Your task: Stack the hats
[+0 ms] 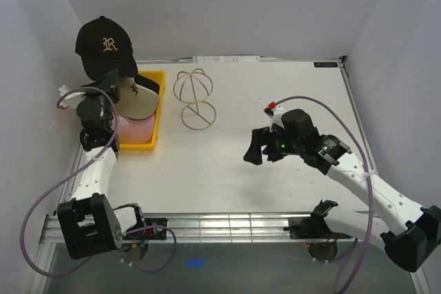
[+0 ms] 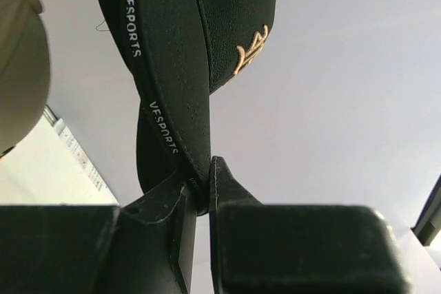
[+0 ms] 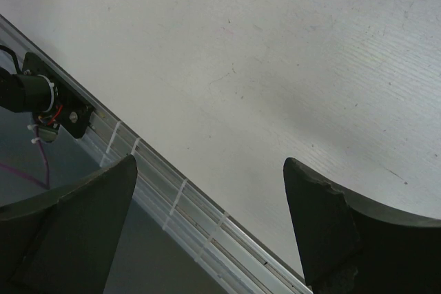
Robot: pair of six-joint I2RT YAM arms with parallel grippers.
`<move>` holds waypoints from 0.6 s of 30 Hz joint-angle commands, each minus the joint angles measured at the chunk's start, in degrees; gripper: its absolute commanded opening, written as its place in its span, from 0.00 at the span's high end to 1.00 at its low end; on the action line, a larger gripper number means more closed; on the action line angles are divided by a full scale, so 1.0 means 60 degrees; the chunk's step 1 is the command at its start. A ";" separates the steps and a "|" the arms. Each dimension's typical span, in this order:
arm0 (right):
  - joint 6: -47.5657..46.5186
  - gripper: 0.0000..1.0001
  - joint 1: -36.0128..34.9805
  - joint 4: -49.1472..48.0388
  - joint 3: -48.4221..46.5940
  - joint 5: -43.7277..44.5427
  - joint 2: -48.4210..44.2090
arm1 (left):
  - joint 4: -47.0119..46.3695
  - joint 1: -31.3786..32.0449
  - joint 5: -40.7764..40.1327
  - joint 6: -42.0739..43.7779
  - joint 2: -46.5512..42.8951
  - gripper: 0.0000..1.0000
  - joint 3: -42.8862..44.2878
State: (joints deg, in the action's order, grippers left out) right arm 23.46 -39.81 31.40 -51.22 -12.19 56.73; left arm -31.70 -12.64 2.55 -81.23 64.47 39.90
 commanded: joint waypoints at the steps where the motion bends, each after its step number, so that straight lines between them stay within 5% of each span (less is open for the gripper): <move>1: -0.0205 0.08 0.0029 -0.0370 -0.0120 -0.0049 0.0008 | -0.0926 -0.0046 0.0571 0.0194 0.0124 1.00 0.0674; 9: -0.0117 0.08 0.0029 -0.0574 -0.0091 -0.0224 0.0067 | -0.1732 0.0451 0.1552 -0.0202 0.1002 1.00 0.1741; 18: 0.0220 0.07 0.0029 -0.0707 -0.0032 -0.0035 -0.0182 | -0.2567 0.2381 0.1554 -0.0816 0.1428 1.00 0.1788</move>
State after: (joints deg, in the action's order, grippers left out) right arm 24.05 -39.81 29.54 -51.20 -12.75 56.73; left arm -41.95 -1.91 11.33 -84.49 73.76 49.80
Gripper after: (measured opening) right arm 0.923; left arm 0.211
